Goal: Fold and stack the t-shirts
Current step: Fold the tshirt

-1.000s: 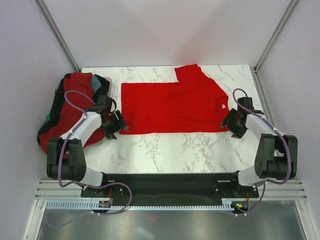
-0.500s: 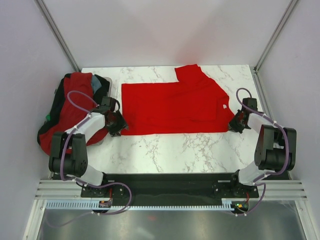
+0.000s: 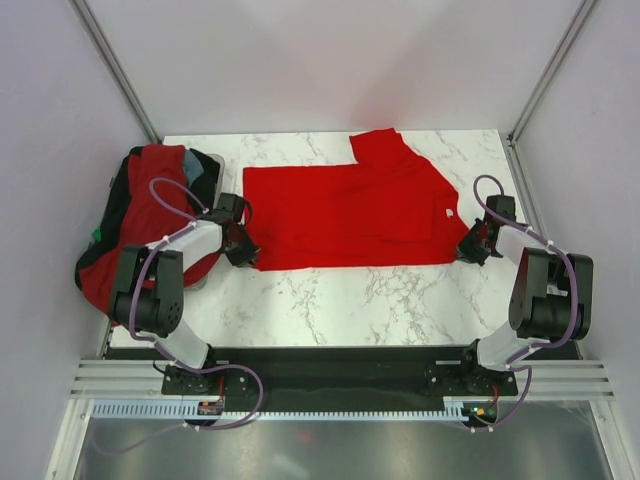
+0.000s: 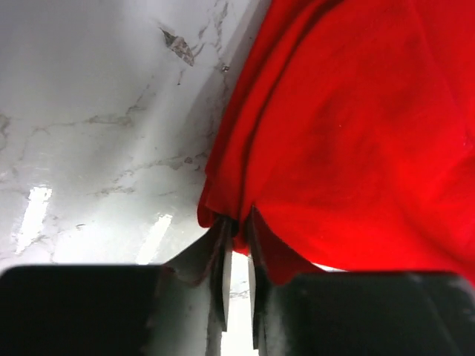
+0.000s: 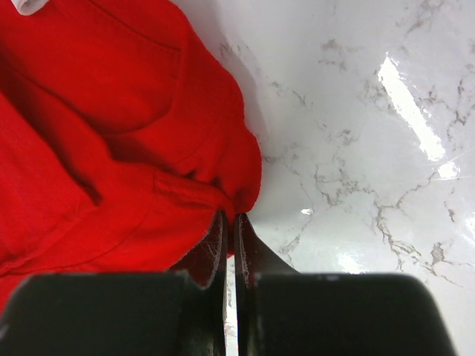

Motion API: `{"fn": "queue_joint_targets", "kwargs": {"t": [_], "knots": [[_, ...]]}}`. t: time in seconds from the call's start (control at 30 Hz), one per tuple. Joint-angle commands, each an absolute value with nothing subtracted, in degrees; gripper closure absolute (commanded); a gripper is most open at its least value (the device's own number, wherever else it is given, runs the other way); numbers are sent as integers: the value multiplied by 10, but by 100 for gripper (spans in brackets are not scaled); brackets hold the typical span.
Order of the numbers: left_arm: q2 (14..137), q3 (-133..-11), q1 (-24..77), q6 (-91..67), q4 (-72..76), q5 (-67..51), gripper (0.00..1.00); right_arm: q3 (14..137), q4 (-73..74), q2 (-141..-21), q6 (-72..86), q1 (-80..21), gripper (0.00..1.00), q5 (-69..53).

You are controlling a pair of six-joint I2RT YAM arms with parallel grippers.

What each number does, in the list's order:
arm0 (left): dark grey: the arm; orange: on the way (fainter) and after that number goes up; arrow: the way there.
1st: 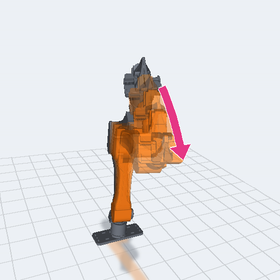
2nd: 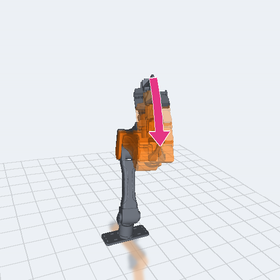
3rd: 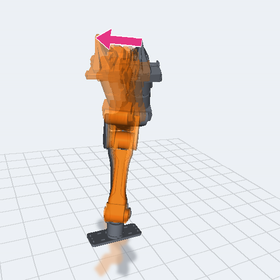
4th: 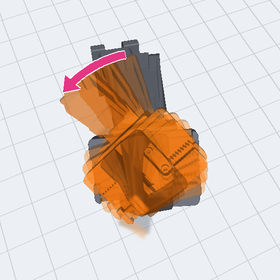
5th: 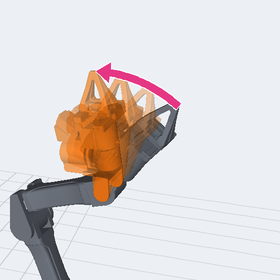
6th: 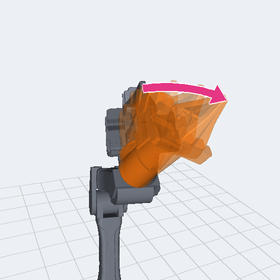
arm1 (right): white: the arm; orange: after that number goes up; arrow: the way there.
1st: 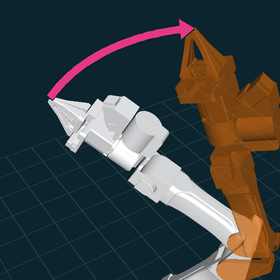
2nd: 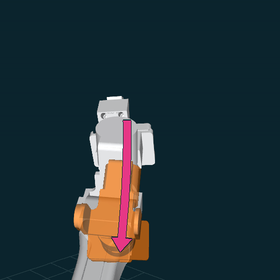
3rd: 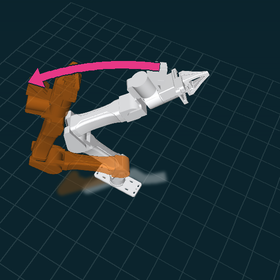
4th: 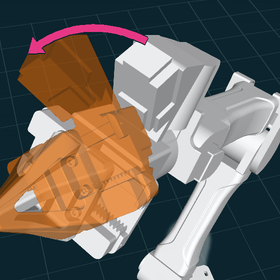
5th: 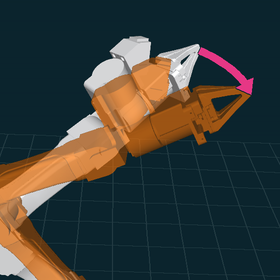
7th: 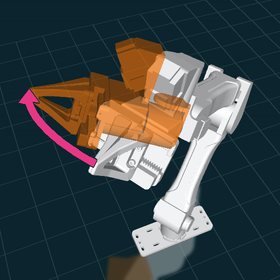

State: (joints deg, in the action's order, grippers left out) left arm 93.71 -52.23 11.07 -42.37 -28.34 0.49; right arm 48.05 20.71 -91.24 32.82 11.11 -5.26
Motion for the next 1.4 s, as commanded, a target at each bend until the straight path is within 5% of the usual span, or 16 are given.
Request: {"fn": "queue_joint_targets", "kwargs": {"t": [0.0,0.1,0.4,0.73,0.87,0.9,0.93,0.97,1.03,1.13,1.37], "knots": [[977,-507,120,-434,-292,15,86,496,215,-914,329,113,100,-56],[976,-526,120,-429,-310,15,98,500,226,-908,332,114,100,-59],[866,-570,120,-417,-407,41,98,522,308,-816,331,177,100,-7],[753,-447,123,-446,-410,3,97,396,314,-733,349,178,100,-5],[708,-406,138,-477,-410,-20,86,356,328,-688,394,188,100,10],[700,-394,142,-483,-410,-25,81,351,329,-677,403,189,92,10],[692,-389,147,-489,-410,-28,60,347,330,-666,421,190,82,9],[678,-388,156,-495,-411,-33,50,348,332,-646,425,190,37,4],[661,-396,163,-493,-425,-42,32,362,337,-629,427,190,11,2],[623,-439,164,-473,-463,-26,20,414,352,-613,406,187,6,-27],[560,-540,164,-366,-501,20,20,592,291,-680,350,55,6,-73]]}}
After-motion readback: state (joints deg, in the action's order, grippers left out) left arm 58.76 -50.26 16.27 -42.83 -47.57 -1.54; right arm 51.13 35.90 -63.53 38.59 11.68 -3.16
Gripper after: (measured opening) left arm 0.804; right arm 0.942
